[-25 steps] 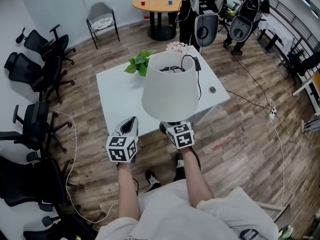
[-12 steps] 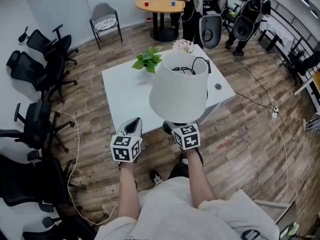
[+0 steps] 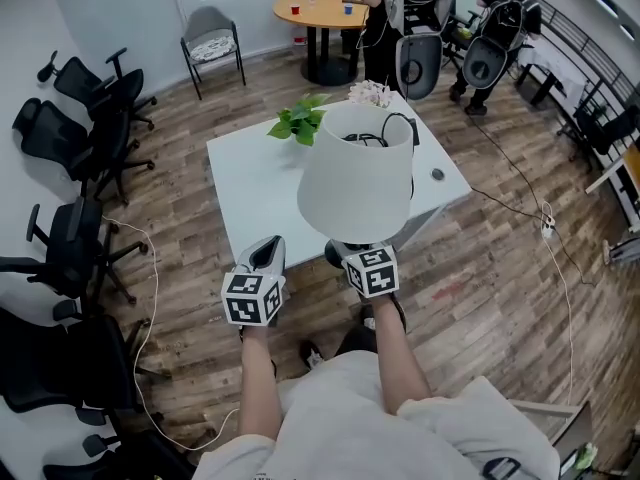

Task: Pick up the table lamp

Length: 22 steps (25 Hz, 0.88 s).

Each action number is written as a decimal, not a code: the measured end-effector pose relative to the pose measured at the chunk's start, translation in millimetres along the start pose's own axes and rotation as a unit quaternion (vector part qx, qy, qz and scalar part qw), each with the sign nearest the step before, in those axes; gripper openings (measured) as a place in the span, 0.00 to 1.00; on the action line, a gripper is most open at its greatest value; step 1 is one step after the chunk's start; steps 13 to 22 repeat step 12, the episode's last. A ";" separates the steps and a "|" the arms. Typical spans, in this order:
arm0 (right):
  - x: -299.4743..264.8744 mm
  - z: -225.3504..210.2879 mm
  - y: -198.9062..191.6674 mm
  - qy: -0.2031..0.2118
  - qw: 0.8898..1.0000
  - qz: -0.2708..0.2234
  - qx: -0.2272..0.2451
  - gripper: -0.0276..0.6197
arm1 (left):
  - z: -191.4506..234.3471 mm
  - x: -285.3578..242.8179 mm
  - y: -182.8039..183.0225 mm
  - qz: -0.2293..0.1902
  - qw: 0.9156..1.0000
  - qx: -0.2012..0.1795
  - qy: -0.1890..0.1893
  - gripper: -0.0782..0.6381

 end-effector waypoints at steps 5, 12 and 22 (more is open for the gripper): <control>-1.3 4.0 -0.4 -0.002 1.000 0.002 -0.004 0.34 | 3.2 4.0 -2.2 -0.004 1.000 0.017 -0.001 0.11; 4.9 3.7 0.0 -0.010 1.000 -0.005 0.001 0.34 | 5.2 12.9 -4.1 -0.005 1.000 0.018 0.006 0.11; 4.9 3.7 0.0 -0.010 1.000 -0.005 0.001 0.34 | 5.2 12.9 -4.1 -0.005 1.000 0.018 0.006 0.11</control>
Point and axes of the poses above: the fingertips, and each gripper's own axes: x backward along the fingers, z to its left, y out of its top, the point moved 9 cm from there along x, backward along the fingers, and after that the axes turned 11 degrees about -z, right-handed, at the moved point
